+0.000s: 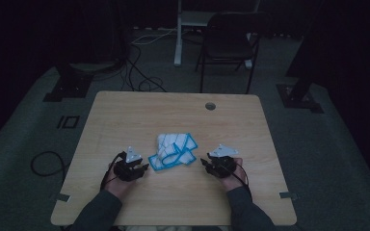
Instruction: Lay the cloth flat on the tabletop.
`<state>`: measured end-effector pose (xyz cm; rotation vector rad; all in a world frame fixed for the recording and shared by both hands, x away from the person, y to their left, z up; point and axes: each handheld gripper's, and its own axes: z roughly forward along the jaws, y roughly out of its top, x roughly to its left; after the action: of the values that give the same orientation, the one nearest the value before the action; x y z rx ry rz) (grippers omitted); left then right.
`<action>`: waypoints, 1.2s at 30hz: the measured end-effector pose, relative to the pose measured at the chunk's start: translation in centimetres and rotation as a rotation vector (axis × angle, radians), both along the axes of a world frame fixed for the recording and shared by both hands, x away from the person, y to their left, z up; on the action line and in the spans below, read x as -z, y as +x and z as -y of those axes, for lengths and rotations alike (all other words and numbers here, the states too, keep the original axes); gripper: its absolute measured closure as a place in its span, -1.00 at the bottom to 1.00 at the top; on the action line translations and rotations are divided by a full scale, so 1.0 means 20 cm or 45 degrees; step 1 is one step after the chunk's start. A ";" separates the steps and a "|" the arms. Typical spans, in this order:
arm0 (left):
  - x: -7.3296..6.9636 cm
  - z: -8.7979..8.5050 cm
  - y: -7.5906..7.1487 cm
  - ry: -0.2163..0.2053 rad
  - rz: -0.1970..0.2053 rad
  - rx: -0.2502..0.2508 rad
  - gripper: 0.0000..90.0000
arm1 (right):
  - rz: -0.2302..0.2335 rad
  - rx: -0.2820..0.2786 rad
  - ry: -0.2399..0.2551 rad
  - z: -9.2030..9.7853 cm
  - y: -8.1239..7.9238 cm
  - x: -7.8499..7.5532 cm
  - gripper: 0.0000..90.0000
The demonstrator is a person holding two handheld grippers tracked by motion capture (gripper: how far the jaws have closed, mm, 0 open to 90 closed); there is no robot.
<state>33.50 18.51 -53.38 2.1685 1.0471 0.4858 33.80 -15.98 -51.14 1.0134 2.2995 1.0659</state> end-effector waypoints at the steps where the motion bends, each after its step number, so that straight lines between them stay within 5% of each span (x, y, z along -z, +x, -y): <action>1: 0.00 0.00 0.00 0.004 0.004 0.002 0.38 | 0.003 -0.009 -0.001 -0.01 0.00 0.00 0.38; 18: 0.00 0.11 0.13 0.033 -0.032 -0.013 0.30 | 0.029 -0.095 -0.003 -0.18 0.05 -0.04 0.24; 29: -0.01 0.12 0.13 0.032 -0.018 -0.025 0.26 | 0.022 -0.157 -0.024 -0.30 0.07 -0.04 0.14; 36: 0.00 0.12 0.14 0.012 -0.051 -0.026 0.28 | 0.045 -0.188 -0.083 -0.37 0.09 -0.02 0.05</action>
<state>36.37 16.06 -53.46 2.1860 1.0915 0.4598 35.66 -8.48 -50.67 0.8048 2.3942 1.0488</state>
